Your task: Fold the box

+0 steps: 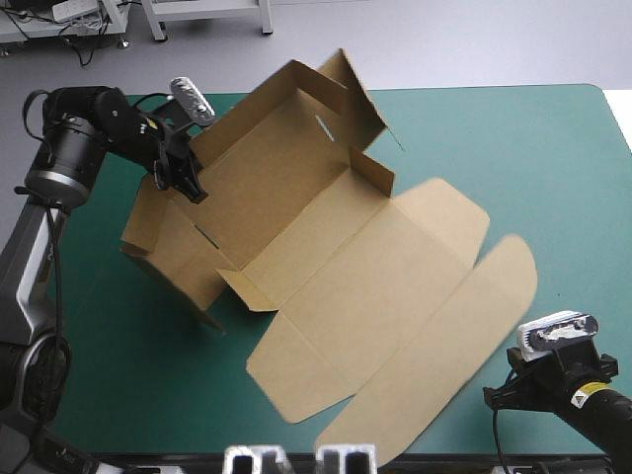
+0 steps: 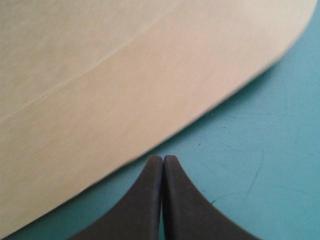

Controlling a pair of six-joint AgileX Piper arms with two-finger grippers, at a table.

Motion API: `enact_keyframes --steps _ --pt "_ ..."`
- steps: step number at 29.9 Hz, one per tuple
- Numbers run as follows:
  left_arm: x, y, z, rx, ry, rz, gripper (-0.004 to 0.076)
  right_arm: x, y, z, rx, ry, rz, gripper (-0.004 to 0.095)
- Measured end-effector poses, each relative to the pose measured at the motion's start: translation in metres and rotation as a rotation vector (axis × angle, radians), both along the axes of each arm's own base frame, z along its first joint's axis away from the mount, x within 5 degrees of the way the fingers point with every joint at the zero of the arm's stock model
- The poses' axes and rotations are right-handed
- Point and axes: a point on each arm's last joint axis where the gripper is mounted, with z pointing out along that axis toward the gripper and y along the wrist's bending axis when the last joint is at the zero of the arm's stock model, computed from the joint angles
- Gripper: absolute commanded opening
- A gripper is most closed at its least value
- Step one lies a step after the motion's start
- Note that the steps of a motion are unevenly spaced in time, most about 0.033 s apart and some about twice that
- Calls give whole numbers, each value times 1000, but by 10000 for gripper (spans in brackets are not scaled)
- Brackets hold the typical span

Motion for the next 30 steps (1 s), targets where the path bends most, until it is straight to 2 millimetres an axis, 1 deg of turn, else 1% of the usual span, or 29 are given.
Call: enact_keyframes --steps 4,7,11,13,15,17,20,22,24,27,30 --pt "-6 -37 13 113 -126 -136 -10 0 0 0 5 2 -5 -15" --pt "-12 -63 16 191 -208 -231 -10 0 0 0 6 2 -6 -15" --pt "-26 -101 20 238 -303 -367 -10 0 0 3 8 -5 -7 -15" --pt "-34 -118 22 235 -341 -420 -10 0 0 10 9 -25 -6 -15" --pt "-43 -135 22 231 -365 -474 -10 -1 0 22 12 -64 -6 -15" --pt "-49 -148 19 245 -375 -512 -10 -2 -1 35 25 -104 -21 -15" --pt "-54 -165 11 296 -401 -517 -10 -4 -3 54 80 -143 -89 -15" --pt "-56 -171 4 341 -437 -491 -10 -5 -5 64 95 -159 -127 -15" --pt "-59 -177 -6 403 -468 -465 -10 -5 -7 76 90 -180 -155 -15" --pt "-70 -184 -23 470 -505 -447 -10 -1 -9 97 111 -205 -203 -15" --pt "-87 -187 -39 479 -552 -438 -10 10 -10 115 124 -212 -227 -15"
